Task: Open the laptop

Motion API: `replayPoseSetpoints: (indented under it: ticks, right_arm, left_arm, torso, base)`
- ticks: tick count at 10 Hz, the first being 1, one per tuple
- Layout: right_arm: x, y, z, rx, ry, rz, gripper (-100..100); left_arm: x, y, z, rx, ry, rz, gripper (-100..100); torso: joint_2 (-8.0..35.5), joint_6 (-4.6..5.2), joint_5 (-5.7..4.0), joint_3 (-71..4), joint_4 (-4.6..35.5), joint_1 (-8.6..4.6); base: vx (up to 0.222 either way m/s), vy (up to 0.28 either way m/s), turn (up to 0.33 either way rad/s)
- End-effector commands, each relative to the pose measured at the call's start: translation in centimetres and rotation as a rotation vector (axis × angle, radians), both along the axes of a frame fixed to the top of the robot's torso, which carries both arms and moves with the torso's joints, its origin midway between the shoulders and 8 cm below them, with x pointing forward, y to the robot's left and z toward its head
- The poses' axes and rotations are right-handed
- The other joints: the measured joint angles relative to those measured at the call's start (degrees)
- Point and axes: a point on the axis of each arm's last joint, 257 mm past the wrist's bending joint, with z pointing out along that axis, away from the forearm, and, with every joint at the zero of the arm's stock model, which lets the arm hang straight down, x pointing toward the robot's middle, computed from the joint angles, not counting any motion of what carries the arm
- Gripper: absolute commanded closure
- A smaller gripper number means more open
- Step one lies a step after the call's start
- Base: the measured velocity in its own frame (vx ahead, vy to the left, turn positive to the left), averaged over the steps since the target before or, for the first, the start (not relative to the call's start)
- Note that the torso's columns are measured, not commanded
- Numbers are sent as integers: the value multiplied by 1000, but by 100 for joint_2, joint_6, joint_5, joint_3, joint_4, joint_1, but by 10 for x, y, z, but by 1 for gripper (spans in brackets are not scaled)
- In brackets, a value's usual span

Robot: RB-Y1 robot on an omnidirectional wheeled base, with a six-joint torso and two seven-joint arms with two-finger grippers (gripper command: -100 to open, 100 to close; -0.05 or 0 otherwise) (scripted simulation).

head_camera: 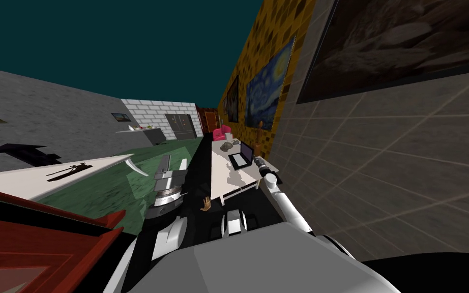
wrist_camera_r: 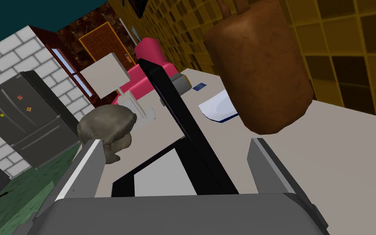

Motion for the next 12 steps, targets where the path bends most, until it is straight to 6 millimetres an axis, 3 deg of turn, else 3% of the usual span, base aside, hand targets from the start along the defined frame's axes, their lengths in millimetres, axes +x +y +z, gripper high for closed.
replayPoseSetpoints:
  ticks: [1, 6, 7, 10, 12]
  right_arm:
    - [14, 26, -14, 121, 37, 89, -100]
    - [23, 44, -23, 212, 63, 149, -100]
    - [23, 44, -23, 142, 66, 143, -100]
    - [23, 44, -23, 211, 63, 149, -100]
    - [29, 59, -29, 277, 86, 197, -100]
  left_arm:
    - [0, 0, 0, 0, 0, 0, 0]
    - [0, 0, 0, 0, 0, 0, 0]
    - [0, 0, 0, 0, 0, 0, 0]
    - [0, 0, 0, 0, 0, 0, 0]
    - [0, 0, 0, 0, 0, 0, 0]
  torso:
    - [-4, 0, -1, -2, -1, -4]
    - [8, -1, 8, 5, 2, 27]
    - [-2, -2, 1, -1, 0, 1]
    - [-1, 1, -1, -1, -1, -1]
    - [-4, -1, -2, -2, -1, -9]
  base:
    - [44, -132, 79]
    - [15, -58, 23]
    - [15, -39, 33]
    - [0, -12, -2]
    - [8, -62, 47]
